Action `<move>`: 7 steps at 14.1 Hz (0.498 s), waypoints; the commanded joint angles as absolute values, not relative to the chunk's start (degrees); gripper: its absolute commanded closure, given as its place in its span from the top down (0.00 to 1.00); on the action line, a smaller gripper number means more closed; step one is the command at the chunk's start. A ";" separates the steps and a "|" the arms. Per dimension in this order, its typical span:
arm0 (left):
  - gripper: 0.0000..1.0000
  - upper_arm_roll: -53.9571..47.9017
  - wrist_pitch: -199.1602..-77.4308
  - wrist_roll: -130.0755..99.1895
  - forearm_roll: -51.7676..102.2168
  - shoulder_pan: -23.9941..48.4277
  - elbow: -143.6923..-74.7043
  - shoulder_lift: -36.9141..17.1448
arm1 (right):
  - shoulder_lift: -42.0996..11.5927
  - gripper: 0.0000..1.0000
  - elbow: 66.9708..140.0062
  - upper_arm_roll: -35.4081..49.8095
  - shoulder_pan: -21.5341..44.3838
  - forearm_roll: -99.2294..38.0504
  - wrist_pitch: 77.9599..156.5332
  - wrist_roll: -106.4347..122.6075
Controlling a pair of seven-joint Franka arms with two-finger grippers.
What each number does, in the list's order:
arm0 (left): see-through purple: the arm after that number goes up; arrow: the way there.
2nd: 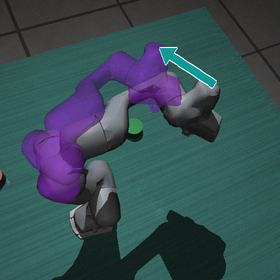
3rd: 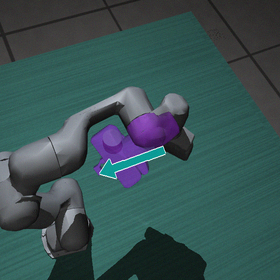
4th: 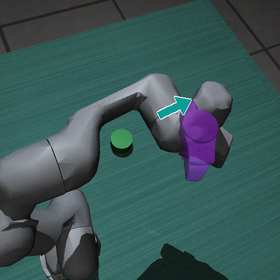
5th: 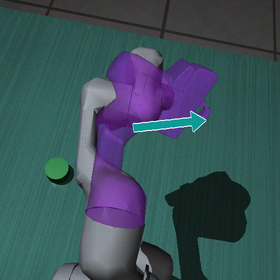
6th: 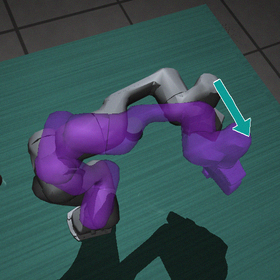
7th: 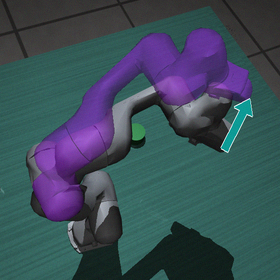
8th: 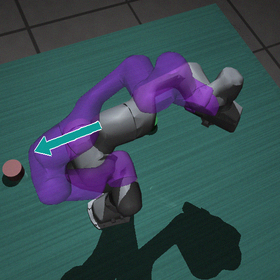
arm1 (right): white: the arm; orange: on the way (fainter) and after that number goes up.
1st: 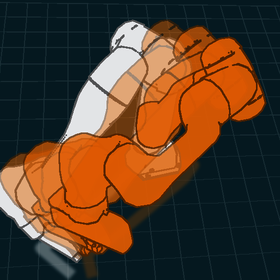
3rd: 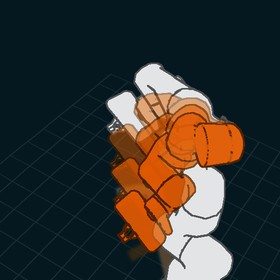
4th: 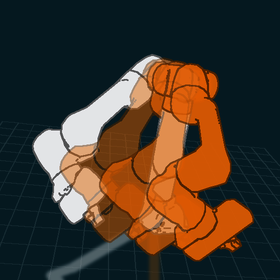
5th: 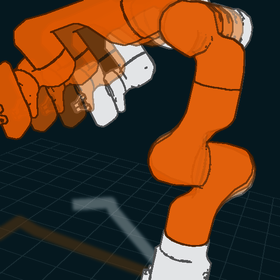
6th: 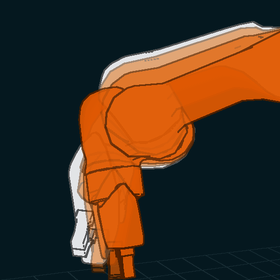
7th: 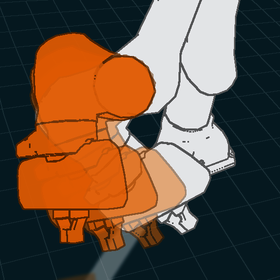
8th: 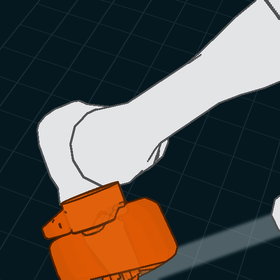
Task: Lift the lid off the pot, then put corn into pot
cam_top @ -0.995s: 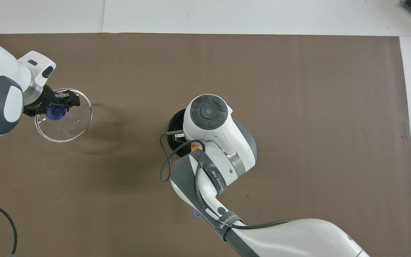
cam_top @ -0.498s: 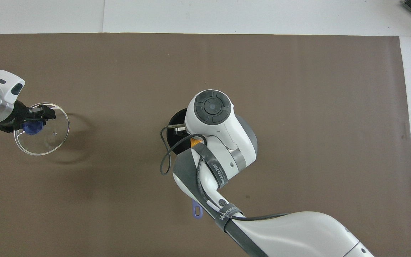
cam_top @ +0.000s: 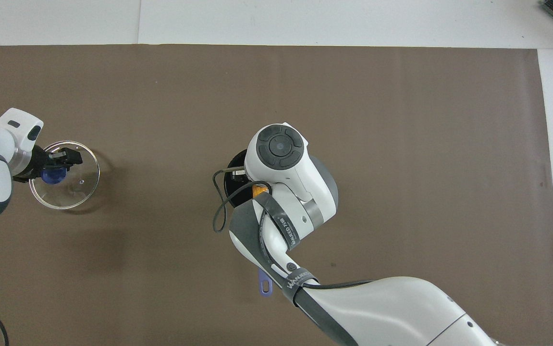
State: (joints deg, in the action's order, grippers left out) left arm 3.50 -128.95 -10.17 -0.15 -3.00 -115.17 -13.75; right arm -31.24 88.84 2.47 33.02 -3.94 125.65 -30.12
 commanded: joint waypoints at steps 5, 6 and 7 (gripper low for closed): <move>0.00 2.90 -131.31 -9.84 -0.18 -4.04 -116.37 -13.97 | -31.99 0.00 90.09 2.90 32.26 -3.25 130.96 -26.54; 0.00 2.90 -131.48 -9.93 -0.18 -3.96 -116.45 -14.32 | -31.99 0.00 90.09 2.90 32.26 -3.16 131.04 -26.46; 0.00 2.90 -132.18 -9.93 -0.18 -3.96 -116.46 -15.20 | -31.99 0.00 90.09 2.90 32.60 -3.08 131.13 -26.37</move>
State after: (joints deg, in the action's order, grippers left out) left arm 3.48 -129.90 -10.17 -0.15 -3.22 -115.47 -14.71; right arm -31.97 89.41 2.47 32.81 -3.79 129.39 -27.63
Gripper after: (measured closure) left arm 0.568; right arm 0.617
